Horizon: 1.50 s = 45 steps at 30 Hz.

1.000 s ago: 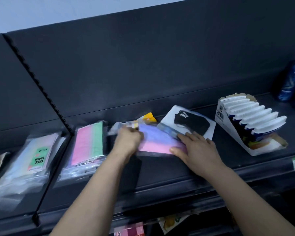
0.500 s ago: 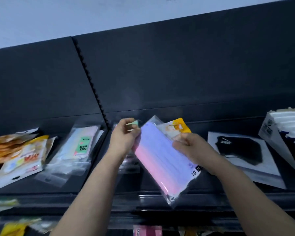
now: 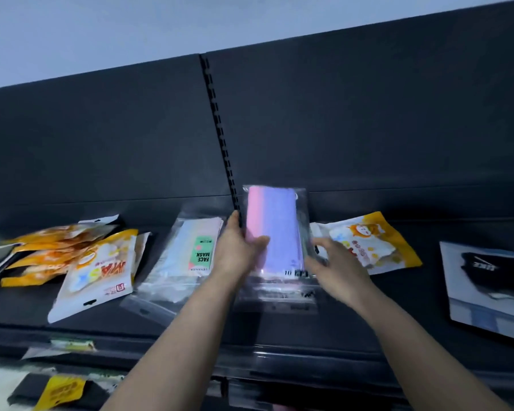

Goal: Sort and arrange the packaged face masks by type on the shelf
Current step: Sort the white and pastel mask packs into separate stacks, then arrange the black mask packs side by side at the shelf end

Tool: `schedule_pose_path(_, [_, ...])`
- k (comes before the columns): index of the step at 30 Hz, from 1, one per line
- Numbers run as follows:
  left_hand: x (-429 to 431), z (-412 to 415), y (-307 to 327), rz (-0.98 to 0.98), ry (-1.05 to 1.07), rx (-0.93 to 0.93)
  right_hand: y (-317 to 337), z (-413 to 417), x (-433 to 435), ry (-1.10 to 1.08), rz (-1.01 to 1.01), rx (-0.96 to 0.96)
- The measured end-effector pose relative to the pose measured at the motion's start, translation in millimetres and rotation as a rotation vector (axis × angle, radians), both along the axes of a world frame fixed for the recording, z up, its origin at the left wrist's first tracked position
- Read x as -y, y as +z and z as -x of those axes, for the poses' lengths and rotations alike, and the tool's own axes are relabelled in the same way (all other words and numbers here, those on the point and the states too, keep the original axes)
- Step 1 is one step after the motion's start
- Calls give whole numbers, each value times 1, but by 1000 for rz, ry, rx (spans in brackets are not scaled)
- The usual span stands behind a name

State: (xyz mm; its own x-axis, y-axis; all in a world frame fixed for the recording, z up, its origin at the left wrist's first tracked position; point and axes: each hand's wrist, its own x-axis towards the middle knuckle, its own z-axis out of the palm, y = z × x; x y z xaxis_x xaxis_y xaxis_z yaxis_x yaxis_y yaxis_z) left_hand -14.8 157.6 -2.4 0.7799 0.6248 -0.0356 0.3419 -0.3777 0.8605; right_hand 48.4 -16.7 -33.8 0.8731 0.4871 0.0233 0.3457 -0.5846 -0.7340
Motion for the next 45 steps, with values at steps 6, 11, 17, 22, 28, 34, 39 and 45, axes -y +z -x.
schedule_pose_path(6, [21, -19, 2, -698, -141, -93, -9, 1, 10, -150, 88, 276])
schedule_pose_path(11, [74, -50, 2, -549, -519, -32, -19, -18, 67, -324, 457, 366])
schedule_pose_path(17, [130, -82, -40, -766, -765, -257, -18, -21, 133, -497, 676, 202])
schedule_pose_path(22, [150, -112, -53, -720, -729, -331, -27, -19, 172, -485, 649, 104])
schedule_pose_path(28, [168, -110, -52, -762, -703, -239, -37, -33, 204, -405, 521, 87])
schedule_pose_path(34, [165, -92, -53, -638, -737, -107, -29, -46, 214, -259, 391, 153])
schedule_pose_path(39, [168, -85, -56, -676, -514, -103, -31, -48, 214, -418, 427, 223])
schedule_pose_path(45, [172, -85, -54, -610, -598, -371, -26, -54, 230, -512, 632, 15])
